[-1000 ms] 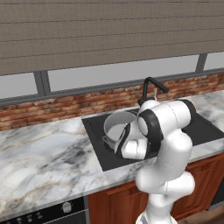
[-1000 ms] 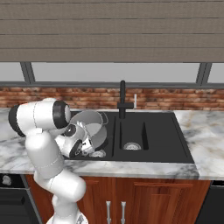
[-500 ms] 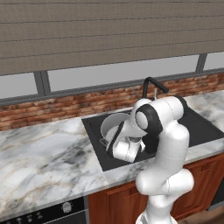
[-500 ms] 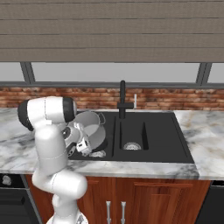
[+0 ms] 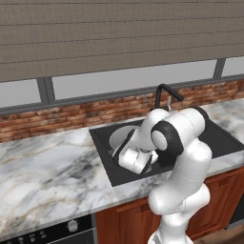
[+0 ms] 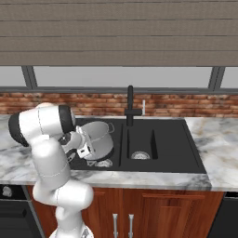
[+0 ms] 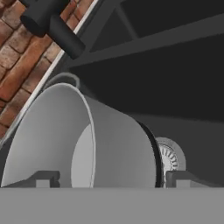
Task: Move the pot and pan from the stove into the sink.
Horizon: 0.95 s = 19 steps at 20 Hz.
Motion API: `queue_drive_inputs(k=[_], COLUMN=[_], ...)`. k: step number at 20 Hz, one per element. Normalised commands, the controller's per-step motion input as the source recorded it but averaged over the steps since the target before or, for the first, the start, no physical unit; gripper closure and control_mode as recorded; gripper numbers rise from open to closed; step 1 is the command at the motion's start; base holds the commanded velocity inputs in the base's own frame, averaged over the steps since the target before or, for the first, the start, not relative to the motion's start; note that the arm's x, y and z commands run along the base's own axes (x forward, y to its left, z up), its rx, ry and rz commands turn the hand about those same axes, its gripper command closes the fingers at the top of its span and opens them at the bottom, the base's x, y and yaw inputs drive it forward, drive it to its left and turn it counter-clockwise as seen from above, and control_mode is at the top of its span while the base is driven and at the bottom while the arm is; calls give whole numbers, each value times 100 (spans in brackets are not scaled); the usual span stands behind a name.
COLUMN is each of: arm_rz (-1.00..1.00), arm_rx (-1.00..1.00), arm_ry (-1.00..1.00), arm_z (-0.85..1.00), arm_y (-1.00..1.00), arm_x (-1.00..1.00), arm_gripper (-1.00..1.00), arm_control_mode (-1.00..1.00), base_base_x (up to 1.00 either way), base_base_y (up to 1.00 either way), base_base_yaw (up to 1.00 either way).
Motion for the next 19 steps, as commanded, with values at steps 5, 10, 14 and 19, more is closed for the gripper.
queue_drive_inputs(k=[5,10,14,19], arm_rz=[0,0,0,1], arm_rx=[1,1,0,0], arm_ry=[6,15,19,22], arm_z=[96,99,93,85], arm_y=[-2,-7,-15,-6], arm_x=[0,-6,-27,-42], arm_gripper=[-100,-100,-100,-100], arm_control_mode=[-100,-100,-100,-100], base_base_x=[0,0,0,0], base_base_y=[0,0,0,0], base_base_yaw=[0,0,0,0])
